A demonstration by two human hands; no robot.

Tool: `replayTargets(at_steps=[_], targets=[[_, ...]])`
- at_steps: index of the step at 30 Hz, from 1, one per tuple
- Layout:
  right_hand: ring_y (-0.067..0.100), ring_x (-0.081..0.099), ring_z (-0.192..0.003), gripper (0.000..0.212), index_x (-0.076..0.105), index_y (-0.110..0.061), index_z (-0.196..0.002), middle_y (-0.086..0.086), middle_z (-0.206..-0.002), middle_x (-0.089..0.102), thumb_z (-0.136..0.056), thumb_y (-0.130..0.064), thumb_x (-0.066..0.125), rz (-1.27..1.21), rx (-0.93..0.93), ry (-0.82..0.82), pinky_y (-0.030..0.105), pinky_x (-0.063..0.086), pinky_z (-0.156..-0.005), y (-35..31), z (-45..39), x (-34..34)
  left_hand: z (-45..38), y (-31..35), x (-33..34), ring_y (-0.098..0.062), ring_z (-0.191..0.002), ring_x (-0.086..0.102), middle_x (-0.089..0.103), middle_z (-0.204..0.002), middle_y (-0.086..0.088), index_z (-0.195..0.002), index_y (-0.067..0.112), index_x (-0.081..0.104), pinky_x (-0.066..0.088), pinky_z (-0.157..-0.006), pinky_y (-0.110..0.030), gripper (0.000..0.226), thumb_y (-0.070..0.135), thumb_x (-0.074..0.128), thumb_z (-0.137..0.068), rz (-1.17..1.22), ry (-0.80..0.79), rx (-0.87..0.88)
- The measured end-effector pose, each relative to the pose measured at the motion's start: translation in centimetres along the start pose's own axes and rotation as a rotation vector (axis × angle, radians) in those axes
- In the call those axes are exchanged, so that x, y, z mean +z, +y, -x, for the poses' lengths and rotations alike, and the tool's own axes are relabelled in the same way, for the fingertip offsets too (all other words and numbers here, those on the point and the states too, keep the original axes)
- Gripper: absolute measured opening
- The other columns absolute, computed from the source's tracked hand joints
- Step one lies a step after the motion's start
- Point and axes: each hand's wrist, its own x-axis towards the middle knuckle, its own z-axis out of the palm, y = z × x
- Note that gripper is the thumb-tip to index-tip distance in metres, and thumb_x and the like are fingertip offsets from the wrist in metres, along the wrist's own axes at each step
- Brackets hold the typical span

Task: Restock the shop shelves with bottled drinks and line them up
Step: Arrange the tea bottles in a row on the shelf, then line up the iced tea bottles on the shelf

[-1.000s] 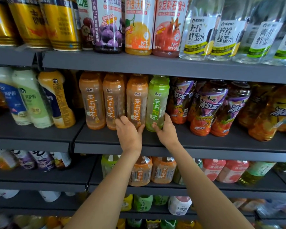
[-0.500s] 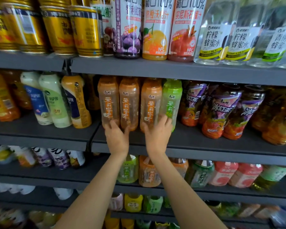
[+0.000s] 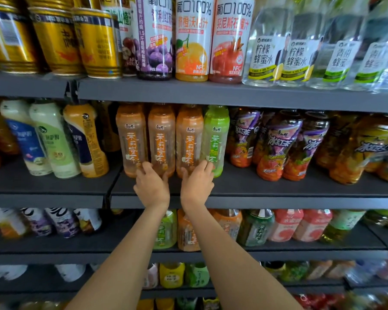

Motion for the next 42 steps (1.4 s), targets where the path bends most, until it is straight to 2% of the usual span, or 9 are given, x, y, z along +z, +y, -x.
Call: replayTargets(at_steps=[4, 8, 12, 15, 19, 23, 26, 31, 42], targets=[[0.028, 0.043, -0.123, 0.045, 0.040, -0.006, -0.126, 0.009, -0.133, 0.039, -0.092, -0.033, 0.054, -0.067, -0.044, -0.048, 0.042, 0.043, -0.094, 0.4, -0.2, -1.3, 1.2, 0.1, -0.9, -0.038, -0.110, 0.049, 0.048, -0.118, -0.018, -0.110, 0.004, 0.046, 0.040, -0.091, -0.051, 0.034, 0.018, 0.063, -0.085, 0.062, 0.040, 0.015], [0.025, 0.046, -0.113, 0.041, 0.047, -0.005, -0.120, 0.010, -0.122, 0.045, -0.088, -0.026, 0.062, -0.222, -0.151, 0.130, 0.036, 0.044, -0.092, 3.0, -0.4, -5.0, 3.5, 1.7, -1.5, -0.032, -0.103, 0.052, 0.049, -0.111, -0.016, -0.107, 0.003, 0.049, 0.046, -0.086, -0.046, 0.026, 0.009, 0.061, -0.085, 0.170, 0.115, 0.269], [0.028, 0.044, -0.113, 0.047, 0.045, -0.001, -0.120, 0.015, -0.121, 0.045, -0.084, -0.022, 0.067, -0.340, -0.013, 0.389, 0.030, 0.034, -0.092, 6.6, -3.0, -10.5, 5.7, 5.7, -0.4, -0.021, -0.101, 0.052, 0.051, -0.108, -0.009, -0.107, 0.006, 0.050, 0.044, -0.084, -0.027, 0.022, 0.011, 0.058, -0.088, 0.235, 0.044, 0.486], [0.033, 0.039, -0.121, 0.062, 0.039, 0.001, -0.131, 0.017, -0.130, 0.045, -0.083, -0.027, 0.067, -0.286, 0.125, 0.349, 0.033, 0.030, -0.098, 10.0, -6.0, -13.4, 7.3, 9.0, 2.0, -0.018, -0.102, 0.052, 0.053, -0.109, -0.007, -0.113, 0.008, 0.049, 0.042, -0.085, -0.026, 0.024, 0.016, 0.054, -0.091, 0.241, -0.060, 0.538], [0.034, 0.046, -0.120, 0.073, 0.029, -0.003, -0.139, 0.015, -0.130, 0.052, -0.084, -0.034, 0.066, -0.161, 0.054, 0.093, 0.042, 0.042, -0.093, 13.3, -8.3, -14.0, 8.3, 11.7, 6.2, -0.019, -0.115, 0.049, 0.051, -0.124, -0.007, -0.126, 0.007, 0.044, 0.038, -0.093, -0.025, 0.036, 0.020, 0.051, -0.093, 0.200, -0.158, 0.467], [0.031, 0.057, -0.107, 0.055, 0.037, -0.006, -0.126, 0.012, -0.118, 0.059, -0.087, -0.036, 0.061, 0.057, -0.042, -0.041, 0.039, 0.047, -0.077, 15.8, -10.4, -14.8, 7.7, 13.7, 10.1, -0.024, -0.128, 0.042, 0.043, -0.139, -0.012, -0.138, 0.003, 0.034, 0.033, -0.105, -0.030, 0.050, 0.019, 0.050, -0.094, 0.176, -0.209, 0.310], [0.029, 0.058, -0.107, 0.051, 0.039, -0.007, -0.124, 0.009, -0.119, 0.057, -0.089, -0.039, 0.057, 0.125, -0.136, -0.076, 0.036, 0.046, -0.076, 16.8, -11.3, -15.3, 6.4, 15.0, 12.5, -0.027, -0.131, 0.038, 0.038, -0.143, -0.016, -0.141, 0.001, 0.029, 0.029, -0.107, -0.030, 0.057, 0.019, 0.052, -0.093, 0.160, -0.218, 0.200], [0.029, 0.059, -0.105, 0.048, 0.040, -0.007, -0.118, 0.008, -0.119, 0.056, -0.089, -0.041, 0.057, 0.126, -0.207, -0.094, 0.035, 0.046, -0.072, 17.3, -11.7, -15.5, 5.5, 16.5, 15.2, -0.031, -0.124, 0.047, 0.049, -0.134, -0.018, -0.139, 0.003, 0.033, 0.038, -0.102, -0.038, 0.055, 0.016, 0.056, -0.091, 0.248, -0.170, 0.018], [0.024, 0.060, -0.104, 0.047, 0.041, -0.009, -0.120, 0.003, -0.120, 0.056, -0.090, -0.042, 0.054, 0.128, -0.229, -0.054, 0.028, 0.038, -0.065, 17.5, -11.4, -15.3, 5.6, 16.7, 16.1, -0.034, -0.116, 0.042, 0.048, -0.123, -0.018, -0.120, 0.000, 0.046, 0.037, -0.095, -0.039, 0.045, 0.016, 0.066, -0.083, 0.103, -0.022, 0.035]])
